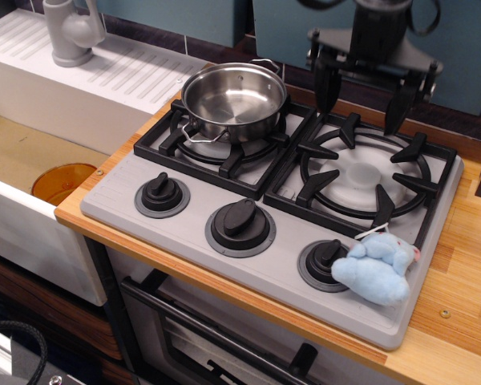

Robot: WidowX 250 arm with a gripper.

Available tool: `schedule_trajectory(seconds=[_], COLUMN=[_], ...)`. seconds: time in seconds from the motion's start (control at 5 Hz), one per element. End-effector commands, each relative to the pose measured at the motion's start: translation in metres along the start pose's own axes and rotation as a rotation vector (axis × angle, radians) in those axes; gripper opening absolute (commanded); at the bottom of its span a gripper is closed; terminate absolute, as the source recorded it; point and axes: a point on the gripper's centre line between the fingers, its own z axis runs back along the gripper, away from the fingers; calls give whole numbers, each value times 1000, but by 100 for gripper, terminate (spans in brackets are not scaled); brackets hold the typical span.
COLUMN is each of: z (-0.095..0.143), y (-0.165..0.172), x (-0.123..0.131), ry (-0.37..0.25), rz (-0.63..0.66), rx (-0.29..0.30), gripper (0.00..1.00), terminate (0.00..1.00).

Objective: End effector reaching pot or pan

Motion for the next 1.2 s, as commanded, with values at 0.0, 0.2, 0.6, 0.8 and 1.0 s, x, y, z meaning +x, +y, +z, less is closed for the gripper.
schedule_trajectory(seconds=[0.0,0.2,0.6,0.8,1.0], z=[22,21,8,8,2], y=[41,50,81,88,92], x=[25,32,41,40,29], ry=[-37,-42,-67,-52,-65], rz=[-48,-53,-123,-129,-126], rx=[22,18,4,0,12], gripper=[100,100,100,100,100], terminate=[0,0,0,0,0])
